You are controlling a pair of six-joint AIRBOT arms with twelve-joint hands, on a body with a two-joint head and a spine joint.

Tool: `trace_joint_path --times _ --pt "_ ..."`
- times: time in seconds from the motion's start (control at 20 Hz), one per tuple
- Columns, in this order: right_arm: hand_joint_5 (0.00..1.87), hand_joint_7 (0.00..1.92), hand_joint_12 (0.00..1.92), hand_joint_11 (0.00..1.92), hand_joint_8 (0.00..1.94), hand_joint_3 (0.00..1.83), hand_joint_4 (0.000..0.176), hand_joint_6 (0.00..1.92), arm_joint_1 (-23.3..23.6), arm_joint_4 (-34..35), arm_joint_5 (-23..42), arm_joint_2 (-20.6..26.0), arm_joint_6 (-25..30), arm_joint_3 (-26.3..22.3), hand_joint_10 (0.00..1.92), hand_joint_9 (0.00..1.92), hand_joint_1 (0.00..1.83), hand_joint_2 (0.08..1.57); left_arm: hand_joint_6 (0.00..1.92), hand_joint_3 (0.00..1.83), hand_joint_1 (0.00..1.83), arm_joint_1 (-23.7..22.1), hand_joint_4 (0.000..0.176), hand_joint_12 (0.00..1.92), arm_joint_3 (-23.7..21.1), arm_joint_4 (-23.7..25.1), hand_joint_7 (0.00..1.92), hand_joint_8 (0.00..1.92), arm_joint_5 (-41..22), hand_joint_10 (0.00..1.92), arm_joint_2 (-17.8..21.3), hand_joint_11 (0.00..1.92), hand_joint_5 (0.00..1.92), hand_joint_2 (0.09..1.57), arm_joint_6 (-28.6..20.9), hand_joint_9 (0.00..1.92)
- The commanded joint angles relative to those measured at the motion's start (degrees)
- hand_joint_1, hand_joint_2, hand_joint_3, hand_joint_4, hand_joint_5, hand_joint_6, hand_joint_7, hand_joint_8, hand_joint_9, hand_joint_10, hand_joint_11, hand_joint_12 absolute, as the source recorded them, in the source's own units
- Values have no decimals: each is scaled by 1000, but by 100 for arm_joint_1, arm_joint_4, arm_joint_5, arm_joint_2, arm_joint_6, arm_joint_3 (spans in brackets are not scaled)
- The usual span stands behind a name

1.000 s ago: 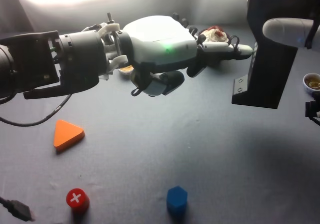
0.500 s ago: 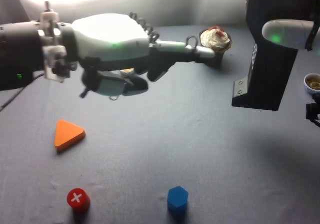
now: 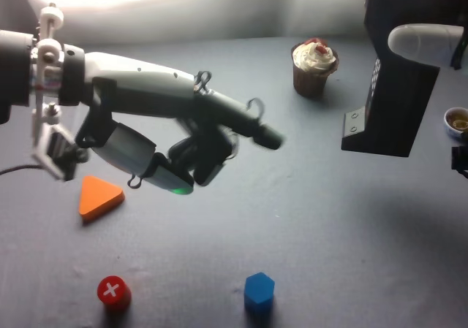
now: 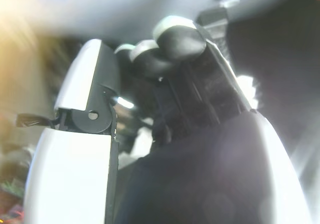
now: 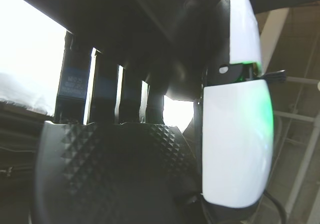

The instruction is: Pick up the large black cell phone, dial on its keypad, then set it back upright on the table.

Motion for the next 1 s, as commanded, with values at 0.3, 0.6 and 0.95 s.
trace_joint_path --times 0.3,0.6,0.95 --pt "931 954 1191 897 944 0 0 937 -50 183 1202 4 115 233 1234 968 1378 1113 0 0 11 -85 0 950 38 -2325 411 0 195 19 45 94 361 1233 -1289 443" --pt "964 954 1495 909 886 1 0 821 -202 193 1497 -117 188 398 1056 979 1485 1091 1 0 0 -39 0 383 -41 -2912 216 2 646 1 78 0 257 1179 -1748 177" --pt "937 947 1137 947 954 1 0 938 -477 193 1995 -324 249 676 1213 978 1378 1111 1 1 0 245 0 454 55 -2951 247 2 754 2 208 0 275 1173 -1959 194"
